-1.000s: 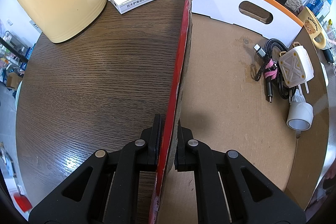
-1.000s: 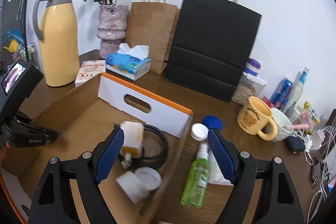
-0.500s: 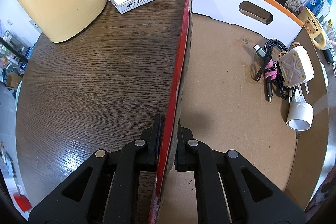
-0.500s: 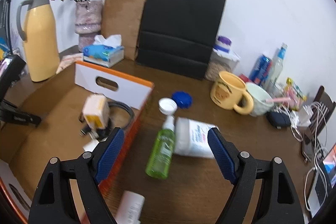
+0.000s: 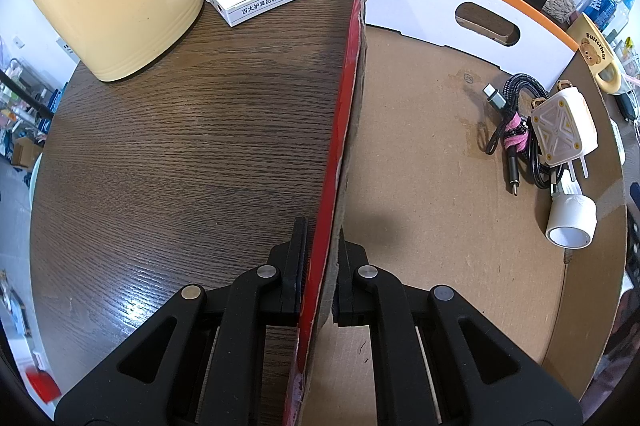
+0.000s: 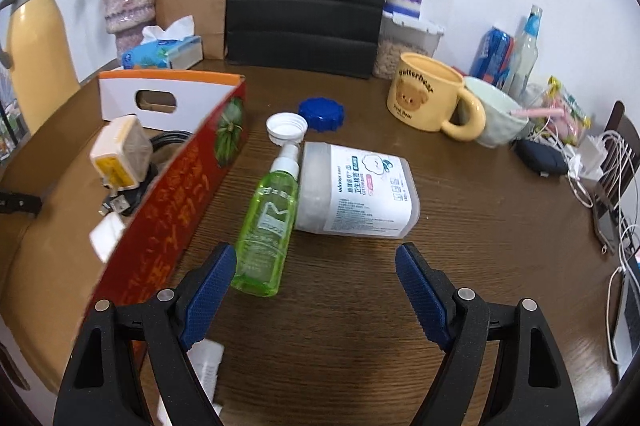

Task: Organize rigid objects
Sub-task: 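Withdraw the right gripper from the box toward the cotton-bud container, then grasp the white cotton-bud container with the right gripper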

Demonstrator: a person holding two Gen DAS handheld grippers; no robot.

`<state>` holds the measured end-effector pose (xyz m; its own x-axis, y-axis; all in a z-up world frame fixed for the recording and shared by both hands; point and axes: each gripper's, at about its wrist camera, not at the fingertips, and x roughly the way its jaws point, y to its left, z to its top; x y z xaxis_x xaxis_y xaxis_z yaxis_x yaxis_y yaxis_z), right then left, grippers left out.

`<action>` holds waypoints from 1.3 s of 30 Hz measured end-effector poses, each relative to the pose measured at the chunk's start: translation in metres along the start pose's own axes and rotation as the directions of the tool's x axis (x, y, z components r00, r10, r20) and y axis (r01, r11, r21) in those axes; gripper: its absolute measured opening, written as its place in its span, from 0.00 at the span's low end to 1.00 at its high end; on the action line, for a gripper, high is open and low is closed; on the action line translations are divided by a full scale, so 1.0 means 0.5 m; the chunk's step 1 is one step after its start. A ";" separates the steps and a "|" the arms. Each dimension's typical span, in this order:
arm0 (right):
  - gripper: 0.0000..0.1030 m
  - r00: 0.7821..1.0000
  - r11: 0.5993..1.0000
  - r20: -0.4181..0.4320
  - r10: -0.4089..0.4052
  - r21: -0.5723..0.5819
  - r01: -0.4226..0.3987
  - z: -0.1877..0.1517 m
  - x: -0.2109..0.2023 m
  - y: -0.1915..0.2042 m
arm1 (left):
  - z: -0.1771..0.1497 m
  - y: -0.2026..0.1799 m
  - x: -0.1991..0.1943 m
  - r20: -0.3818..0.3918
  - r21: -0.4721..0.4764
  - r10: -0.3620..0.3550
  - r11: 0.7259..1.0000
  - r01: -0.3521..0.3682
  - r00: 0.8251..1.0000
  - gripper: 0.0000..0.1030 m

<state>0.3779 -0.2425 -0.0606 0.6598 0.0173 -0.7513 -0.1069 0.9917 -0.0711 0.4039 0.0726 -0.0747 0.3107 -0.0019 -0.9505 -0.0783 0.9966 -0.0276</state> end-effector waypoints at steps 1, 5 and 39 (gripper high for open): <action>0.84 1.000 1.000 0.000 -0.003 0.012 0.003 0.004 0.004 -0.007 | 0.000 0.000 0.000 0.000 0.000 0.000 1.000 0.000 1.000 0.04; 0.84 1.000 0.998 0.023 -0.015 0.067 0.013 0.028 0.014 -0.036 | 0.000 0.000 0.000 0.000 0.000 0.000 1.000 0.000 1.000 0.04; 0.83 0.998 0.992 -0.032 0.045 0.122 -0.041 0.075 0.152 -0.084 | 0.000 0.000 0.000 0.000 0.000 0.000 1.000 0.000 1.000 0.04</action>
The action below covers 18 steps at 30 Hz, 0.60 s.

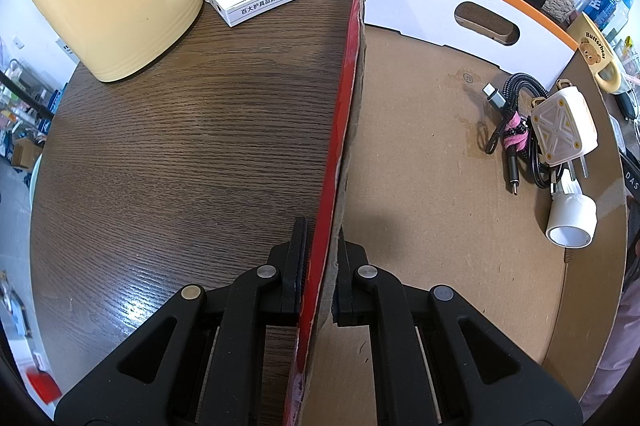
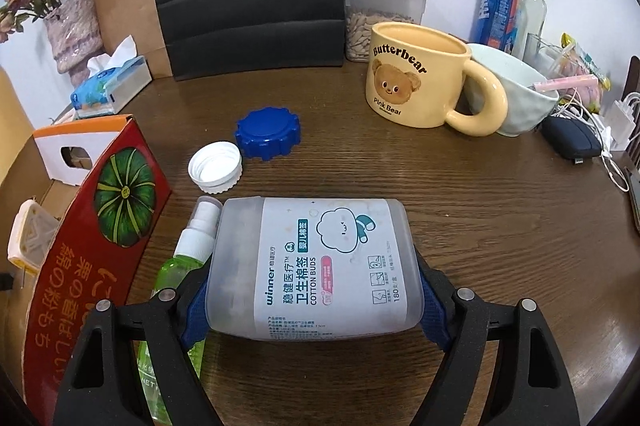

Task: Organize rigid objects
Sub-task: 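Grasp the white cotton-bud container with the right gripper, then carry the cotton-bud container into the orange box and open the right gripper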

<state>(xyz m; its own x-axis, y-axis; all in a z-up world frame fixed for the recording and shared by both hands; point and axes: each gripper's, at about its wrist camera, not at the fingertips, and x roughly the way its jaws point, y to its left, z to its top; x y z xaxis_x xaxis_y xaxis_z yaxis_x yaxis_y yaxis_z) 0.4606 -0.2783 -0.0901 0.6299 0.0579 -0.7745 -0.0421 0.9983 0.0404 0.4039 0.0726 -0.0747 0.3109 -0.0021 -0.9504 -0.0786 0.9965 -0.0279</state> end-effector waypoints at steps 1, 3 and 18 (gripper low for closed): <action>0.83 1.000 1.000 0.005 -0.005 -0.002 0.005 -0.001 -0.002 0.001 | 0.000 0.000 0.000 0.000 0.000 0.000 1.000 0.000 1.000 0.04; 0.83 0.999 1.000 0.030 -0.016 -0.007 0.016 -0.002 -0.012 0.004 | 0.000 0.000 0.000 0.000 0.000 0.000 1.000 0.000 1.000 0.04; 0.83 0.992 0.999 0.117 -0.053 -0.001 0.054 -0.004 -0.060 0.011 | 0.000 0.000 0.000 0.000 0.000 0.000 1.000 0.000 1.000 0.04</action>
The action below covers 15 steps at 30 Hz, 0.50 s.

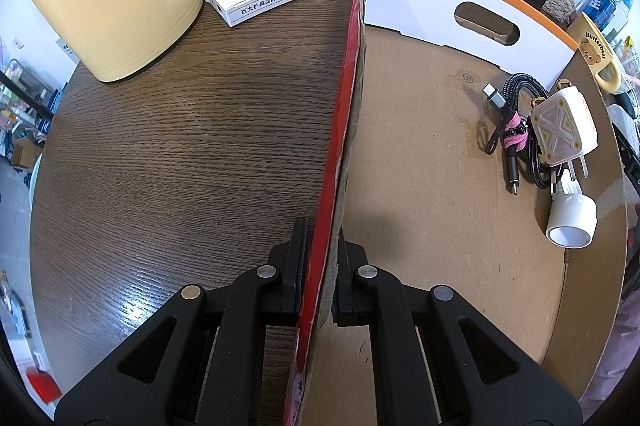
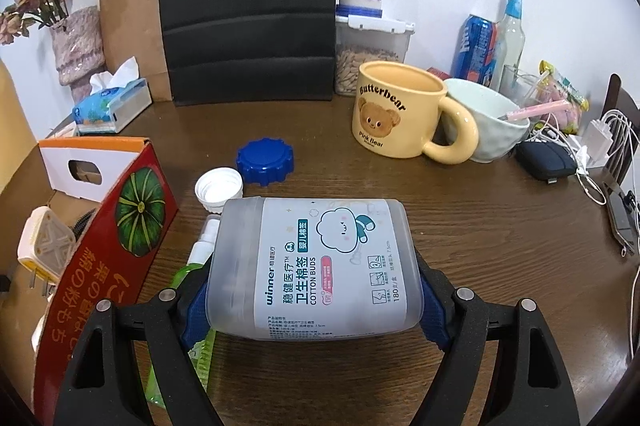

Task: Organize rigid objects
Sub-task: 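Carry the cotton-bud container into the orange box and open the right gripper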

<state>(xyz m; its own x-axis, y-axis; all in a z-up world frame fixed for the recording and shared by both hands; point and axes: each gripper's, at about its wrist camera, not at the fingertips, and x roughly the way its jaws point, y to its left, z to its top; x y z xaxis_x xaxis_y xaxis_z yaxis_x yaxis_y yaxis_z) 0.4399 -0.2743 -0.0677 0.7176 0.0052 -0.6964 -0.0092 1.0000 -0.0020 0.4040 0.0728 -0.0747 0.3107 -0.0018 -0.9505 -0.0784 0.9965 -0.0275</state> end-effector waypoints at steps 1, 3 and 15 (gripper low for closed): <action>0.83 1.000 1.000 0.006 -0.001 0.000 0.001 0.000 -0.005 0.001 | 0.000 0.000 0.000 0.000 0.000 0.000 1.000 0.000 1.000 0.04; 0.83 1.000 1.000 0.018 0.000 0.002 0.000 0.001 -0.013 0.002 | 0.000 0.000 0.000 0.000 0.000 0.000 1.000 0.000 1.000 0.04; 0.83 0.994 0.999 0.107 0.032 -0.024 -0.030 0.015 -0.094 0.055 | 0.000 0.000 0.000 0.000 0.000 0.000 1.000 0.000 1.000 0.04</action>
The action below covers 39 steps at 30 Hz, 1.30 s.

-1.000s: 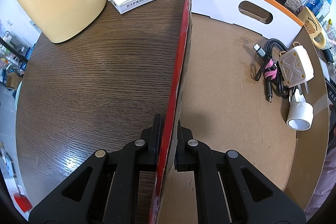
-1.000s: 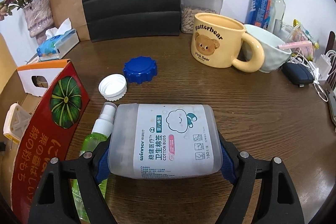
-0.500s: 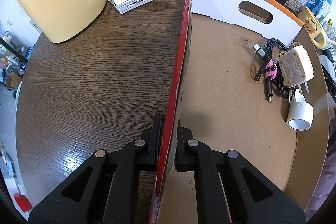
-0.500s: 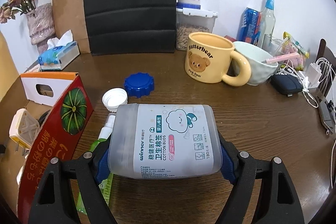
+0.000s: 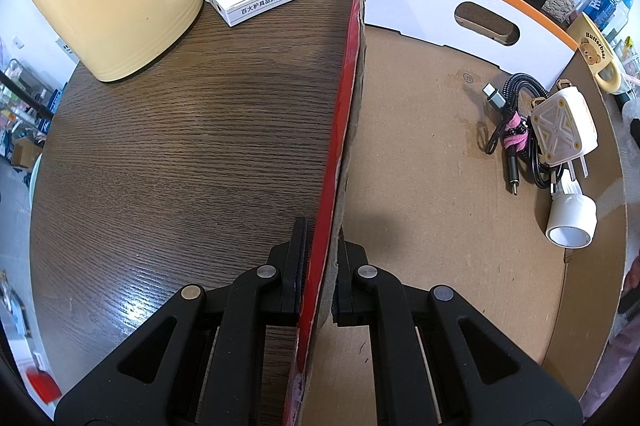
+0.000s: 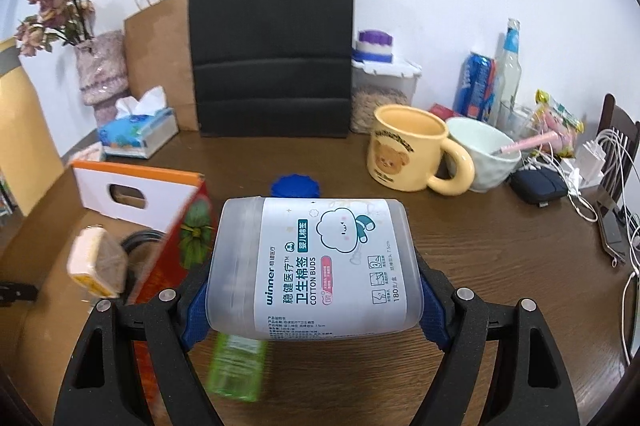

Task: Organize rigid objects
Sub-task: 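Carry the cotton-bud container into the orange box and open the right gripper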

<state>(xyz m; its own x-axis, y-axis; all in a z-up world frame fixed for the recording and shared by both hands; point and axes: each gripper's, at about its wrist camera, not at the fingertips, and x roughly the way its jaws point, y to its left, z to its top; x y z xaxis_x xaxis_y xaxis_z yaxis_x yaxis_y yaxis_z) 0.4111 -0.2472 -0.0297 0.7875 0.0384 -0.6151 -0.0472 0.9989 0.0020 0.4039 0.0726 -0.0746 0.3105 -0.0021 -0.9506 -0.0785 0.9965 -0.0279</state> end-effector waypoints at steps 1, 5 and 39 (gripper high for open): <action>0.83 1.000 1.000 0.008 0.009 -0.007 -0.009 0.004 -0.008 0.010 | 0.000 0.000 0.000 0.000 0.000 0.000 1.000 0.000 1.000 0.04; 0.83 0.999 0.999 0.027 0.039 -0.030 -0.038 0.015 -0.027 0.046 | 0.000 0.000 0.000 0.000 0.000 0.001 1.000 -0.001 1.000 0.04; 0.83 0.991 0.937 -0.066 0.119 -0.323 -0.134 0.020 -0.026 0.298 | 0.000 0.000 0.001 0.000 0.001 0.001 1.000 -0.001 1.000 0.04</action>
<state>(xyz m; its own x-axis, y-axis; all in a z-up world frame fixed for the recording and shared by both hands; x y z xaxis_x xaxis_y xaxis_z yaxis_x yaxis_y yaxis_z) 0.3999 -0.0986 -0.0135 0.7342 0.1554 -0.6609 -0.3487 0.9216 -0.1705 0.4040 0.0727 -0.0749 0.3107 -0.0014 -0.9505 -0.0781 0.9966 -0.0270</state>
